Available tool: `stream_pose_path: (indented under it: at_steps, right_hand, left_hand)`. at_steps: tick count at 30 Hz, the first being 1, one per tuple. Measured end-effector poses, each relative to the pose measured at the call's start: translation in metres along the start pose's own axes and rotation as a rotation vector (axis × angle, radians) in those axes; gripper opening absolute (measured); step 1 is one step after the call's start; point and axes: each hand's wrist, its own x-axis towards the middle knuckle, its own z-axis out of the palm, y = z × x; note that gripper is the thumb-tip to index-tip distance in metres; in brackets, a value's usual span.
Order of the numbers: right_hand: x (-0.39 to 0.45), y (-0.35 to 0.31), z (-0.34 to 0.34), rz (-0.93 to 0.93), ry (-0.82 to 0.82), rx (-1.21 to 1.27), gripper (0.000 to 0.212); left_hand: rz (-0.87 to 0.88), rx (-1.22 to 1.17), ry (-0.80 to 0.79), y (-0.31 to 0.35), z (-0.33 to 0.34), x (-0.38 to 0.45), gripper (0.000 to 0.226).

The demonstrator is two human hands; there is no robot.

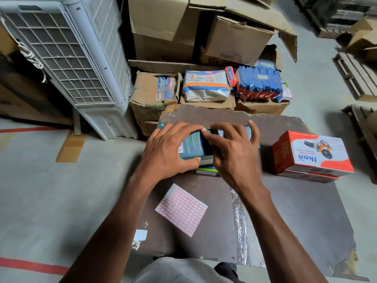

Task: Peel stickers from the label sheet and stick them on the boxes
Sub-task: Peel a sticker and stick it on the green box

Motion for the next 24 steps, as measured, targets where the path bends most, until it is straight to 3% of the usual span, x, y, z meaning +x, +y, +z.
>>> stream_pose_path:
  at_steps: [4, 10, 14, 19, 24]
  right_hand:
    - [-0.007, 0.000, 0.003, 0.007, 0.019, -0.064, 0.048]
    - [-0.017, 0.003, 0.016, 0.193, 0.210, 0.210, 0.046]
    - [-0.022, 0.002, 0.035, 0.227, 0.162, 0.263, 0.059]
    - [-0.024, 0.007, 0.049, 0.195, 0.107, 0.259, 0.069]
    - [-0.032, 0.009, 0.057, 0.439, 0.344, 0.524, 0.058]
  left_hand:
    - [0.012, 0.073, 0.029, 0.000, 0.002, -0.002, 0.076]
    - [-0.014, 0.172, 0.057, -0.001, 0.003, 0.009, 0.073]
    - [0.046, 0.332, -0.010, 0.003, 0.008, 0.018, 0.081]
    - [0.008, 0.371, 0.028, 0.006, 0.015, 0.032, 0.100]
    - [-0.109, 0.310, 0.045, 0.003, 0.017, 0.045, 0.084]
